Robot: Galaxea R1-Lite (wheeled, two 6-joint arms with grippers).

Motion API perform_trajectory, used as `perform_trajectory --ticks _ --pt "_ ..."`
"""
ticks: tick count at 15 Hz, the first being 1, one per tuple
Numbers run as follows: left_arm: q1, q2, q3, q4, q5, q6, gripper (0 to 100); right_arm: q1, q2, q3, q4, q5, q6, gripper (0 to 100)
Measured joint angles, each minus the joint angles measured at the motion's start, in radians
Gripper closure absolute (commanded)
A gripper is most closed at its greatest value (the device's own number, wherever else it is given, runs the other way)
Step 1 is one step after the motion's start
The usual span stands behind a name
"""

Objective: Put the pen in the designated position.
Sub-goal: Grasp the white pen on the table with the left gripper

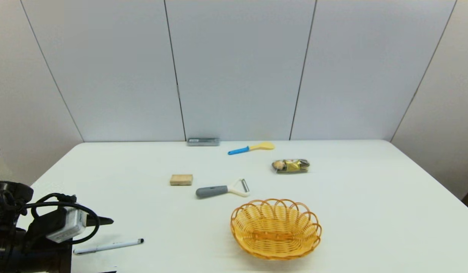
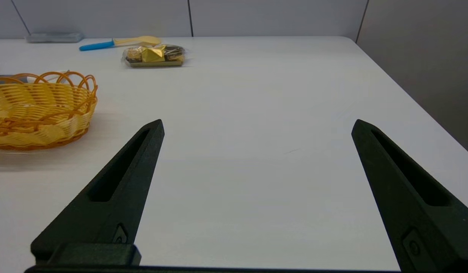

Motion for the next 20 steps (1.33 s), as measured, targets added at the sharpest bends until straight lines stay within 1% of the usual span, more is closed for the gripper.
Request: perform_trajectory --ticks 2,3,14,20 --pt "0.000 0.021 -0.010 0.079 0.000 0.002 0 -0.001 0.000 0.000 0.000 0.000 0.000 0" --pt "0.000 0.028 -0.015 0.090 0.001 0.000 0 -0.001 0.000 0.000 0.000 0.000 0.000 0" --pt "0.028 0.115 -0.076 0.096 0.004 -0.018 0 0.000 0.000 0.000 0.000 0.000 0.000 0" --pt "0.028 0.157 -0.098 0.150 0.016 -0.034 0 -0.001 0.000 0.000 0.000 0.000 0.000 0"
